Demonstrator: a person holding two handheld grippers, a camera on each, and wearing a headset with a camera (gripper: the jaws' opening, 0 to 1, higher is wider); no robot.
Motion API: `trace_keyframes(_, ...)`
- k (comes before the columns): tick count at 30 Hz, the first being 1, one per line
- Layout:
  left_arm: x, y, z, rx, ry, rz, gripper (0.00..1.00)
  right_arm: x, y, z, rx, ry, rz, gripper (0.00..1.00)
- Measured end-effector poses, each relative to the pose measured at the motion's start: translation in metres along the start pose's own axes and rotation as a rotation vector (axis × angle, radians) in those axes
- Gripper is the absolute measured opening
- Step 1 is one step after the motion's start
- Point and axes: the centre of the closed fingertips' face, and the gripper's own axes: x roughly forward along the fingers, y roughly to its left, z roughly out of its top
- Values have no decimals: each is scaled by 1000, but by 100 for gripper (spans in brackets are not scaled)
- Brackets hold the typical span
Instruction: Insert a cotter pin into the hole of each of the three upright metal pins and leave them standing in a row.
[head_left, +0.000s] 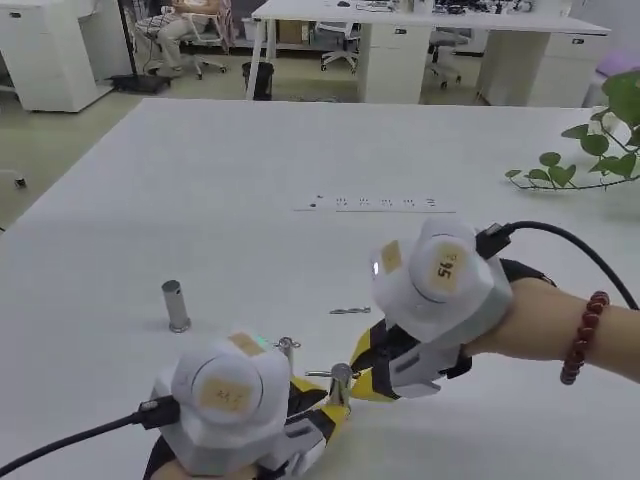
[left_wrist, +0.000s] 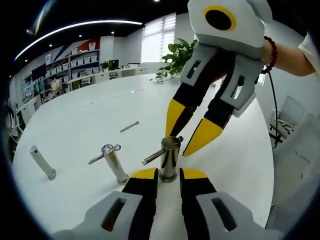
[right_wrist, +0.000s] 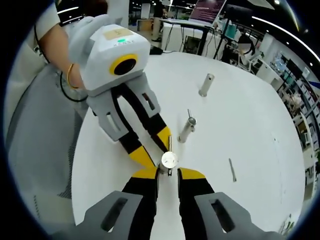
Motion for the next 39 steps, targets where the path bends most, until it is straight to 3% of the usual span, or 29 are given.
trace_keyframes(9, -10, 1, 1, 9, 22, -11, 27, 3, 1, 12, 37, -73, 13, 19)
trace_keyframes(23, -20, 10, -1, -19, 27, 5, 31, 11, -2, 14, 62, -98, 28, 16)
trace_keyframes(39, -31, 12, 5, -54, -12, 9, 33, 10, -1, 16, 81, -134, 43, 13)
